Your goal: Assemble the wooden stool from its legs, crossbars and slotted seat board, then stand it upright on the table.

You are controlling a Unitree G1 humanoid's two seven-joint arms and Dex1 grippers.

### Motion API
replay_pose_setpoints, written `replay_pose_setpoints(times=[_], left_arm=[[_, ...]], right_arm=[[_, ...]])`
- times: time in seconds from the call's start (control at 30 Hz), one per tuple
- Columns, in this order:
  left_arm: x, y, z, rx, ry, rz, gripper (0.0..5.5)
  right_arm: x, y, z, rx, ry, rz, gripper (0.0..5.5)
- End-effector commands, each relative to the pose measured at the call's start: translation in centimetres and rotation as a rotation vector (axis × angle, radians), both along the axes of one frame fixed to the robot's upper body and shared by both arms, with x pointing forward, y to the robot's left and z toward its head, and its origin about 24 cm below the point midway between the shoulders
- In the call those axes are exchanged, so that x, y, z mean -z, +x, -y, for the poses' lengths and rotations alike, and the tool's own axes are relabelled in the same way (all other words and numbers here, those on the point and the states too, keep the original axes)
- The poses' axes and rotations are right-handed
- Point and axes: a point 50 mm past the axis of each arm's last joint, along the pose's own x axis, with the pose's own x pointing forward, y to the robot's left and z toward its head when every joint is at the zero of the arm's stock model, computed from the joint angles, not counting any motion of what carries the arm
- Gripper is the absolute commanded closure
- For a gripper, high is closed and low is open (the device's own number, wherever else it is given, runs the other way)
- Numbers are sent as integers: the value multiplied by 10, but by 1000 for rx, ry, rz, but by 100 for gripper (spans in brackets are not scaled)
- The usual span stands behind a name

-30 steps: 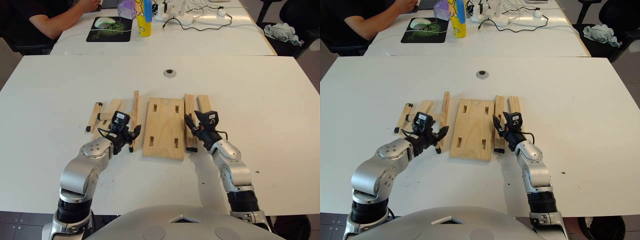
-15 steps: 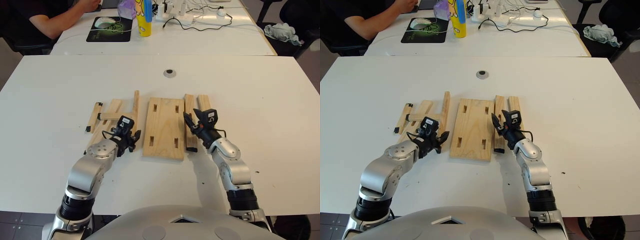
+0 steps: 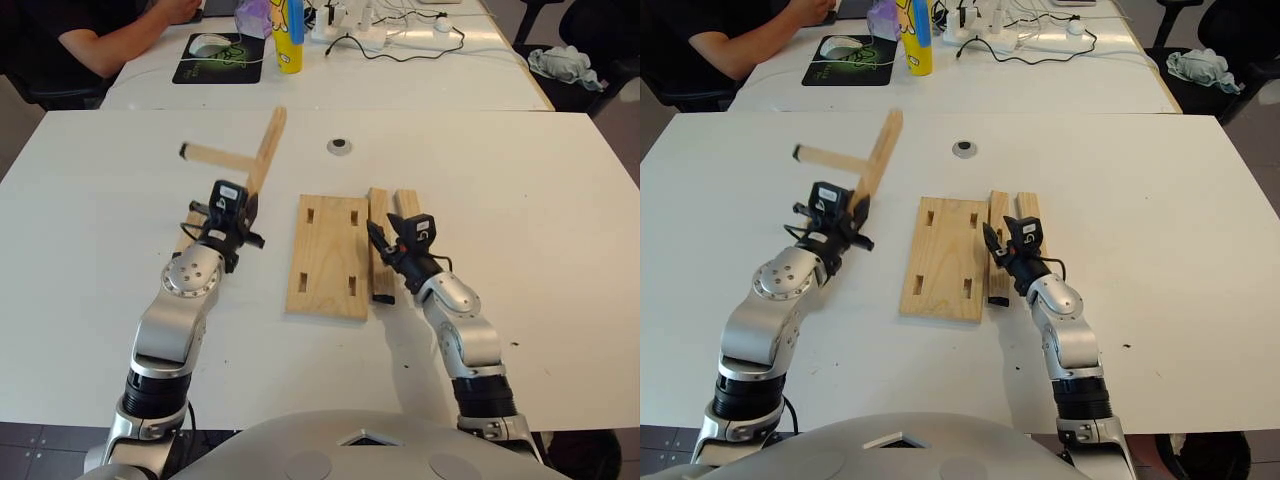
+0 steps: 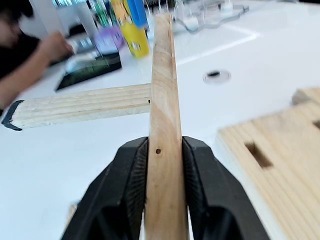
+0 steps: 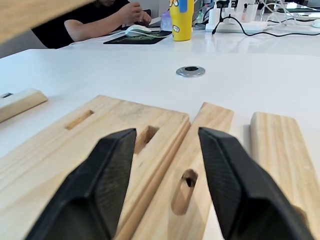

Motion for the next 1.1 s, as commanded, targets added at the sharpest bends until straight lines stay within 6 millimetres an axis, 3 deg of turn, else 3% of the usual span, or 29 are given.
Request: replay_pose_setpoints(times=[0.03, 0.17, 0.27, 0.37, 0.5, 0.9, 1.1], left_arm=[[-11, 10, 6, 81, 153, 217, 452], [-12, 21, 3, 144, 318, 383, 452], [-16, 24, 6, 200, 433, 504, 452], [-17, 18, 18, 305, 603, 657, 452], [-8, 15, 23, 381, 737, 739, 452], [10, 17, 24, 388, 844, 758, 452], [20, 9, 31, 432, 858, 766, 452]], right_arm=[[-33, 13, -3, 8, 214, 28, 319], [-74, 20, -8, -57, 519, 58, 295], [-93, 18, -11, -127, 746, 21, 254], [-101, 23, -14, -120, 935, -72, 211], [-100, 28, -17, -79, 1119, -201, 148], [-110, 27, -22, -49, 1330, -315, 145], [-110, 34, -20, -26, 1343, -336, 145]])
